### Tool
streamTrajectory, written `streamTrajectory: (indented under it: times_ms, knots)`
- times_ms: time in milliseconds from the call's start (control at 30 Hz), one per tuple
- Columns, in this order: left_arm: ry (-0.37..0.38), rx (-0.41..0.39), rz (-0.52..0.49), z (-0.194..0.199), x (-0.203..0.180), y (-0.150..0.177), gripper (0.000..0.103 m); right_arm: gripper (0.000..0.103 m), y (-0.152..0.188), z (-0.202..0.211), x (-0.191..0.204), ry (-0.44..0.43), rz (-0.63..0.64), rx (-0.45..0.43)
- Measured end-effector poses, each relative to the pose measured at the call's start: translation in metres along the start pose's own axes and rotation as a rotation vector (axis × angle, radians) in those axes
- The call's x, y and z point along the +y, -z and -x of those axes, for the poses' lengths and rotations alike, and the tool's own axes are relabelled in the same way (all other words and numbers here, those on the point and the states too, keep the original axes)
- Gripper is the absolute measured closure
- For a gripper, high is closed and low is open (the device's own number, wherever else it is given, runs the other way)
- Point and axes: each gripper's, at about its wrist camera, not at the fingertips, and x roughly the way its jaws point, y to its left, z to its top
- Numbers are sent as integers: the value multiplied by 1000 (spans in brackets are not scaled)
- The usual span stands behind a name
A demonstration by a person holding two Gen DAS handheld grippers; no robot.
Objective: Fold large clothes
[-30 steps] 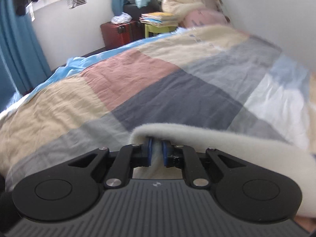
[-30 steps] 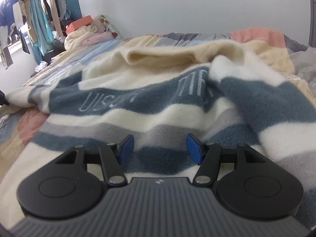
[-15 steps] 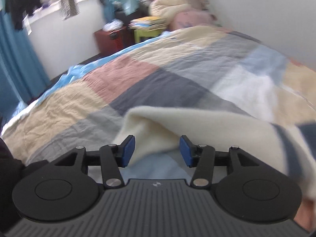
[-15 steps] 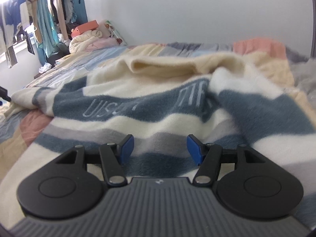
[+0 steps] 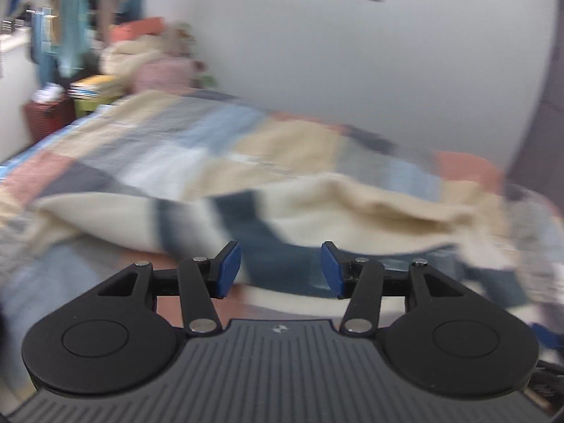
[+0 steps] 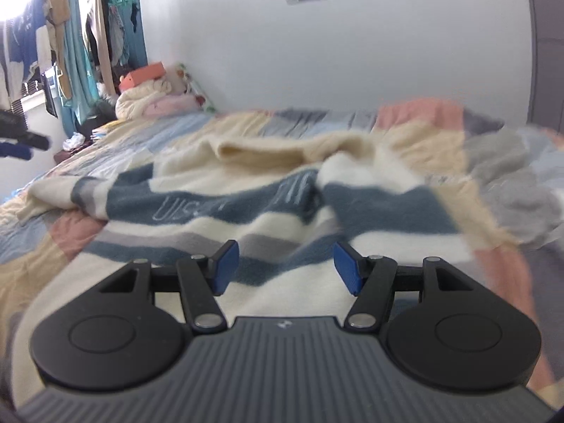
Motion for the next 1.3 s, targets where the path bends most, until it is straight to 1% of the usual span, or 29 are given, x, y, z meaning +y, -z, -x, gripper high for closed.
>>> streamTrajectory:
  times_ms: [33,100,167,267,367,433,500,567,700,733,800,900,1000,1033,1067,1133,1167,1300]
  knots:
    - [27,-4,-15,3,-17,4,47,41,0,7,-3,18,-4,-6]
    - [51,-20,-35,11,-48,13,47,41,0,17,-13,43,-44,-8]
    - [115,-26,-54,17,-72,25,47,41,1,23,-22,78,-81,6]
    - [164,-38,-91,17,-97,48,47,41,3,30,-43,105,-192,27]
    - [176,-22,-150,5,-111,74,47,41,7,35,-64,152,-312,37]
    - [191,4,-149,-6,-103,89,47,41,10,37,-76,192,-369,46]
    - [199,46,-126,-17,-95,101,47,41,13,36,-85,228,-410,70]
    - [223,72,-97,-20,-86,107,47,41,16,33,-99,231,-463,94]
    - [218,60,-68,-26,-67,104,47,40,19,25,-113,270,-518,125]
    - [224,60,-61,-29,-63,103,47,37,20,21,-115,271,-531,139]
    - [229,67,-47,-35,-56,105,47,16,25,16,-116,286,-558,163]
    - [231,99,-30,-47,-49,111,47,15,30,10,-121,327,-600,201]
    - [240,134,10,-57,-42,114,47,15,41,11,-138,361,-747,200]
    - [253,134,30,-58,-40,114,47,15,45,12,-142,363,-788,202]
    - [264,134,45,-58,-37,112,46,15,50,10,-145,347,-826,214]
    - [280,137,71,-60,-34,111,45,15,59,5,-146,297,-894,247]
    - [285,135,74,-60,-33,111,45,14,60,3,-144,277,-905,255]
    - [277,133,108,-64,-27,111,42,14,53,-2,-128,263,-822,278]
